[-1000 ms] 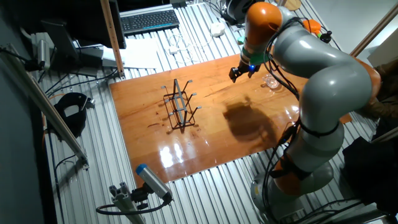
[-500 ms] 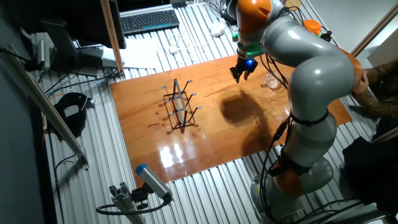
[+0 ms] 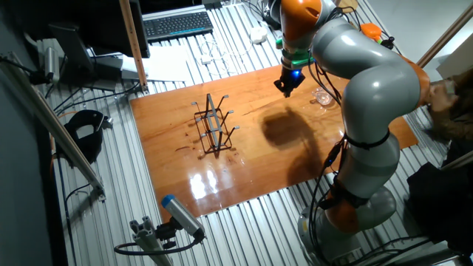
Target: Put the cup on the cup rack
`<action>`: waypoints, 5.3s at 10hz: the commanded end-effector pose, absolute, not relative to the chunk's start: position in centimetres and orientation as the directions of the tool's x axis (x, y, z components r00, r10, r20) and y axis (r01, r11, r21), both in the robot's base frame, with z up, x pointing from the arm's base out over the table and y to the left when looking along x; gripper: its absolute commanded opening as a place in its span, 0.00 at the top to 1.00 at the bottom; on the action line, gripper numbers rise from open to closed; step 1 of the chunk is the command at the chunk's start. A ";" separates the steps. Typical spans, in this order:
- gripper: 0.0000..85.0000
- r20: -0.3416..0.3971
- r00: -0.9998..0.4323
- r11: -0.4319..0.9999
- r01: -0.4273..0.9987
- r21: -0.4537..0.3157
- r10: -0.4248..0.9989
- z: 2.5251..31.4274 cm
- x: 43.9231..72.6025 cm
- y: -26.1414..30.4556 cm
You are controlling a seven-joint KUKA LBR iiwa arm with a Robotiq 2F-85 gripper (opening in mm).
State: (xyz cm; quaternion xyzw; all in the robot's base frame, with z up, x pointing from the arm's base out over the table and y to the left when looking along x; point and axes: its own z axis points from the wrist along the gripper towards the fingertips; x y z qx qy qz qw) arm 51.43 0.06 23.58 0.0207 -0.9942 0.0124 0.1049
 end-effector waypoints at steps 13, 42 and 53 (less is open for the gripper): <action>1.00 0.190 -0.982 1.000 -0.005 -0.027 0.000 23.5 51.3 0.1; 0.40 -0.018 -0.992 0.992 -0.124 -0.010 -0.125 18.4 53.5 -18.0; 0.40 -0.006 -0.992 0.992 -0.123 0.006 -0.123 20.5 59.1 -19.0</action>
